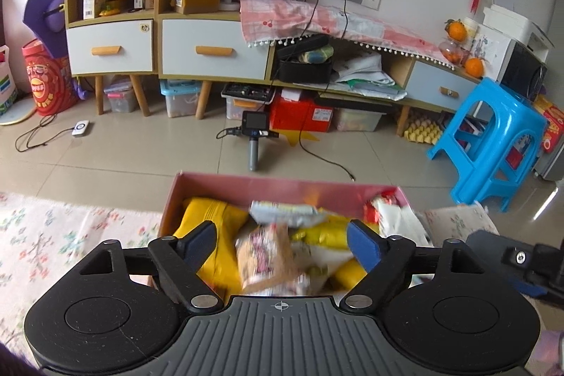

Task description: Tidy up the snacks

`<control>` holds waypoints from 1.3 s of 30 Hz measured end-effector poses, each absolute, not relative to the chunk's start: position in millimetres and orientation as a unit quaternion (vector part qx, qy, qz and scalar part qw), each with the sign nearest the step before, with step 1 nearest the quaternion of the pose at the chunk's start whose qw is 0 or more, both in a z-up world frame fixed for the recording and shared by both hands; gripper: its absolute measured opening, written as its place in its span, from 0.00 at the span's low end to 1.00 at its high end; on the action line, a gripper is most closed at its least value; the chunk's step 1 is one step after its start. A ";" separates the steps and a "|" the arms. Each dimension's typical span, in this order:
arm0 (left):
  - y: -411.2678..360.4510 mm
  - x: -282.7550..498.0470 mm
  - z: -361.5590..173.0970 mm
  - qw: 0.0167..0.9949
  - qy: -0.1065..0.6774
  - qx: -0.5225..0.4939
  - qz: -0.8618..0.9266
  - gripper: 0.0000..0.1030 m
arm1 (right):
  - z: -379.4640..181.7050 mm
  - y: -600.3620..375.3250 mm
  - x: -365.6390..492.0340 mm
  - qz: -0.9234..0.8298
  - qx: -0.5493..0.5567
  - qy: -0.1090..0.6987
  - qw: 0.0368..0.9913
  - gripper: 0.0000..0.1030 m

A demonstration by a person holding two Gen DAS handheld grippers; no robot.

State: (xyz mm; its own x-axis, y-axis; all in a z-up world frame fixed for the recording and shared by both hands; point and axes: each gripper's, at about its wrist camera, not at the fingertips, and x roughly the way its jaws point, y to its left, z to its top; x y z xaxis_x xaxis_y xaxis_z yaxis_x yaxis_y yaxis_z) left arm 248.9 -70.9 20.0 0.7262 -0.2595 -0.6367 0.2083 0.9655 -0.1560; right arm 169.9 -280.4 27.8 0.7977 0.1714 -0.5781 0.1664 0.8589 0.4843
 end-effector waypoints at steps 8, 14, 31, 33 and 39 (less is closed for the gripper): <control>-53.6 203.0 29.3 0.922 0.362 -0.050 -0.126 0.86 | 47.1 -269.8 138.2 -0.002 0.231 0.332 0.915 0.90; -39.0 166.3 34.3 0.919 0.372 -0.051 -0.120 0.90 | 50.9 -262.1 113.1 -0.008 0.212 0.354 0.911 0.90; 10.9 79.4 20.6 0.906 0.415 -0.049 -0.073 0.95 | 47.1 -217.4 55.5 -0.006 0.143 0.413 0.900 0.91; 11.1 72.2 19.1 0.905 0.417 -0.036 -0.071 0.95 | 45.8 -208.8 49.9 0.003 0.124 0.416 0.901 0.91; 11.7 55.7 26.4 0.906 0.417 -0.020 -0.062 0.98 | 52.4 -184.1 32.7 0.006 0.042 0.410 0.911 0.91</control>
